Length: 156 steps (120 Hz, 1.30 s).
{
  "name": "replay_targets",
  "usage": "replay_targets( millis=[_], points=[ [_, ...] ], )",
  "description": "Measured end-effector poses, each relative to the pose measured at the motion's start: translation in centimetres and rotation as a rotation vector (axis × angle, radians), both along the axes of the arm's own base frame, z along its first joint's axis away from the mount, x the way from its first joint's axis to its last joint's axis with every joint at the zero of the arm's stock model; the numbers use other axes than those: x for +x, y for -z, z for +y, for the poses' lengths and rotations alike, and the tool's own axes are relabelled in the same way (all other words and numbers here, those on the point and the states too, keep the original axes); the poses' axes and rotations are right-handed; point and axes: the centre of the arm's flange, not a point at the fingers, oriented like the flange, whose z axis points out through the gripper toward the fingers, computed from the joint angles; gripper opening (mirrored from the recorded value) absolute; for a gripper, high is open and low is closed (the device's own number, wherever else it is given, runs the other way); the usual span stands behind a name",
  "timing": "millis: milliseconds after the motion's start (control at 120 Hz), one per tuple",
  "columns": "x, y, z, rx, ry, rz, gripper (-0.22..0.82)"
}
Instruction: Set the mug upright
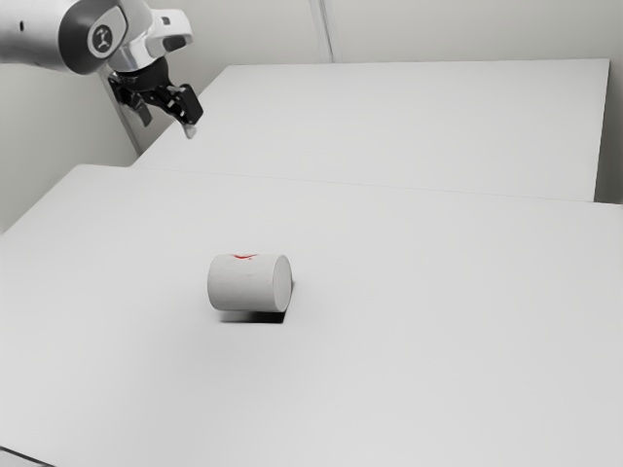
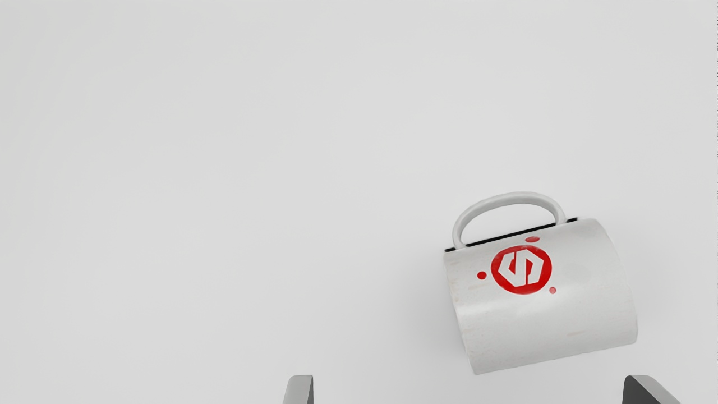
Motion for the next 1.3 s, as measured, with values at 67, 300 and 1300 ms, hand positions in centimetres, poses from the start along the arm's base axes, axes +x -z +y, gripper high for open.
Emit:
replay_targets(
  millis=[67, 300, 1300],
  points=[
    [0.1, 0.1, 0.1, -0.004, -0.005, -0.001, 0.6],
    [0.1, 2.1, 1.1, -0.018, -0.031, 0.036, 0.6],
    [-0.6, 30.4, 15.6, -1.006, -0.514, 0.388, 0.6]
  ],
)
